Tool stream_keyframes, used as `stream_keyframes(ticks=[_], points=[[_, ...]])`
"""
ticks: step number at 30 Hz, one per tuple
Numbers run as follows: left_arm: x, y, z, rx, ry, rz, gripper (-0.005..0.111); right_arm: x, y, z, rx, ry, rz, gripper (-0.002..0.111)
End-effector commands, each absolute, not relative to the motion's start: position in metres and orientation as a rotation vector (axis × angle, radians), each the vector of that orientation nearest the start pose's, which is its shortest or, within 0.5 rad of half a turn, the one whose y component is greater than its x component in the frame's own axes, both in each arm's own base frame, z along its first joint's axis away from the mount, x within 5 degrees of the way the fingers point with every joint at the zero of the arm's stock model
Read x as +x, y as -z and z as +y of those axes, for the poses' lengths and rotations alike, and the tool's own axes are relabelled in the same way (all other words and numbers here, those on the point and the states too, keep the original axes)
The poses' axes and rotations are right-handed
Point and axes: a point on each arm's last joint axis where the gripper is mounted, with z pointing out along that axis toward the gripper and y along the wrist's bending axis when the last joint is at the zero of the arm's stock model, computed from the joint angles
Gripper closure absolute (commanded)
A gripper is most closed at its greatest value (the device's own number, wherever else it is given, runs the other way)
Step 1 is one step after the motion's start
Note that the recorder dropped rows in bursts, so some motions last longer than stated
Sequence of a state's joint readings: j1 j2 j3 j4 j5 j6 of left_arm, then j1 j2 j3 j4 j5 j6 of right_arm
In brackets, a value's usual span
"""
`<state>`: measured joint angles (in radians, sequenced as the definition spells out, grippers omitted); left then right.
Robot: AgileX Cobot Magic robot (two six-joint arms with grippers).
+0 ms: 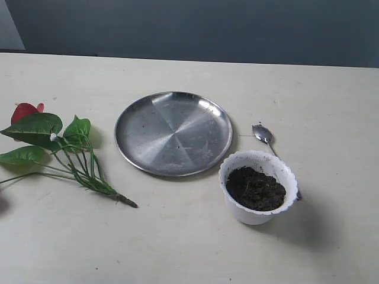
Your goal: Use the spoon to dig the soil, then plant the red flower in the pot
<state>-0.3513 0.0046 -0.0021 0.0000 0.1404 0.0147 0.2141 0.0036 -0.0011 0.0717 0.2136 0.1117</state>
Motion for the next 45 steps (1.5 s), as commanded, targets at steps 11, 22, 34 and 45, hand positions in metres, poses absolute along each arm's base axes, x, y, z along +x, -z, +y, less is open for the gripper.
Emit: stream_keyframes(ticks=[11, 22, 34, 45], points=[[0.053, -0.202, -0.02, 0.297, 0.268, 1.59, 0.106, 0.055, -0.213, 0.012, 0.421, -0.786, 1.482, 0.109], [0.053, -0.202, -0.02, 0.297, 0.268, 1.59, 0.106, 0.055, -0.218, 0.008, 0.577, -0.925, 1.388, 0.109], [0.053, -0.202, -0.02, 0.297, 0.268, 1.59, 0.106, 0.054, -0.227, -0.001, 0.702, -1.008, 1.213, 0.109], [0.053, -0.202, -0.02, 0.297, 0.268, 1.59, 0.106, 0.049, -0.282, 0.012, 0.132, -0.463, 1.663, 0.109]])
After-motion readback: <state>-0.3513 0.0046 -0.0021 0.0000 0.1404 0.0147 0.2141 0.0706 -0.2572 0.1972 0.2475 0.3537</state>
